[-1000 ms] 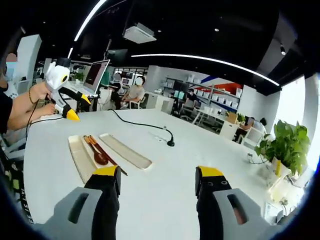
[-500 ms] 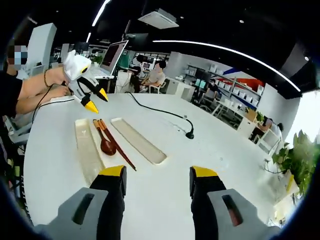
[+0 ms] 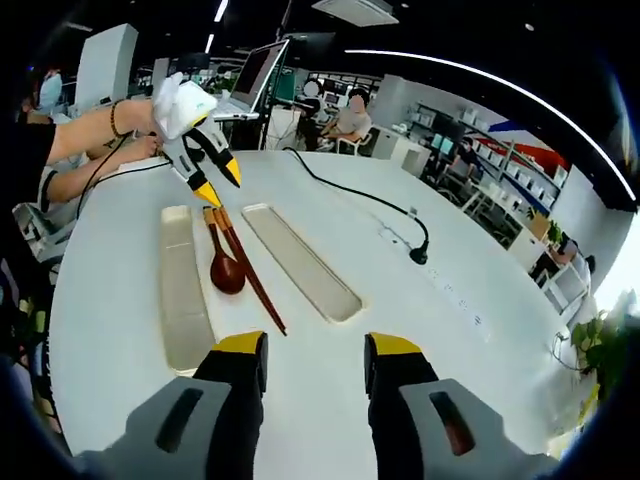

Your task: Arrange the utensils inside the cutlery case until each visible utensil rests in its matching compartment.

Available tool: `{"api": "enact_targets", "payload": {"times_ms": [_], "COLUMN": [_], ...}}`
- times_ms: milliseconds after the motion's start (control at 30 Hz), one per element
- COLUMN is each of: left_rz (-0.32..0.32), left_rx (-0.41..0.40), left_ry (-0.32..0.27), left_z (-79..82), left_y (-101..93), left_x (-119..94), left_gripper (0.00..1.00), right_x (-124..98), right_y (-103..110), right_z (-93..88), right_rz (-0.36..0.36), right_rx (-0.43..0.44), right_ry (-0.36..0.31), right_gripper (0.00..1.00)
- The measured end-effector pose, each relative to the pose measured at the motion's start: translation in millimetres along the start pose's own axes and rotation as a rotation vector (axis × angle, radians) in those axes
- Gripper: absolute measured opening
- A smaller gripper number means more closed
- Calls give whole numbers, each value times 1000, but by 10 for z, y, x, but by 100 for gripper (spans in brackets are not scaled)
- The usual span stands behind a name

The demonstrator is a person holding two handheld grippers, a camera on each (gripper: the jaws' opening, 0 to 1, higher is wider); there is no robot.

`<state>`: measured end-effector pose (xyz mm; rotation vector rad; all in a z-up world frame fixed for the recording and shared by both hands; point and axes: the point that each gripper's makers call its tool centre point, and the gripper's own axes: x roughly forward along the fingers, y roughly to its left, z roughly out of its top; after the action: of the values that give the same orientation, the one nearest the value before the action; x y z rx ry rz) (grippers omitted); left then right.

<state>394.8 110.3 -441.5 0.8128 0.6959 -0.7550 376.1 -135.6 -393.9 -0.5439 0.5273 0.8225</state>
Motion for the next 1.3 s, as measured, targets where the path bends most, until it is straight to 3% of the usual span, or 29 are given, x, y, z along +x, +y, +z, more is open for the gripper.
{"api": "enact_targets", "payload": {"times_ms": [133, 200, 300, 467, 567, 900, 967, 1167, 1300], "left_rz": [-22, -34, -39, -72, -70, -110, -136, -160, -183], "left_rx": [5, -48, 1, 18, 77, 78, 95, 35, 64], "left_ry": [22, -2, 43, 56, 59, 99, 145, 147, 151], "left_z": [-6, 42, -18, -31, -34, -19, -112, -101, -72], "left_y": [2, 1, -3, -41, -7, -32, -87, -154, -190], "left_x": [12, 12, 61, 109, 134, 173, 220, 239, 245], "left_gripper": [29, 28, 26, 26, 26, 25, 25, 12, 7], "right_x": [209, 284, 380, 490, 587, 790, 813, 834, 887], "right_y": [89, 116, 108, 169, 205, 289, 337, 398, 418], "right_z": [-1, 4, -15, -87, -82, -83, -59, 12, 32], "right_rz": [88, 111, 117, 175, 200, 241, 258, 269, 277], "right_rx": [-62, -82, -108, -113, -106, -129, -126, -134, -151], "right_ry": [53, 65, 101, 169, 172, 205, 201, 200, 220], "right_gripper": [27, 25, 24, 17, 16, 16, 16, 16, 16]}}
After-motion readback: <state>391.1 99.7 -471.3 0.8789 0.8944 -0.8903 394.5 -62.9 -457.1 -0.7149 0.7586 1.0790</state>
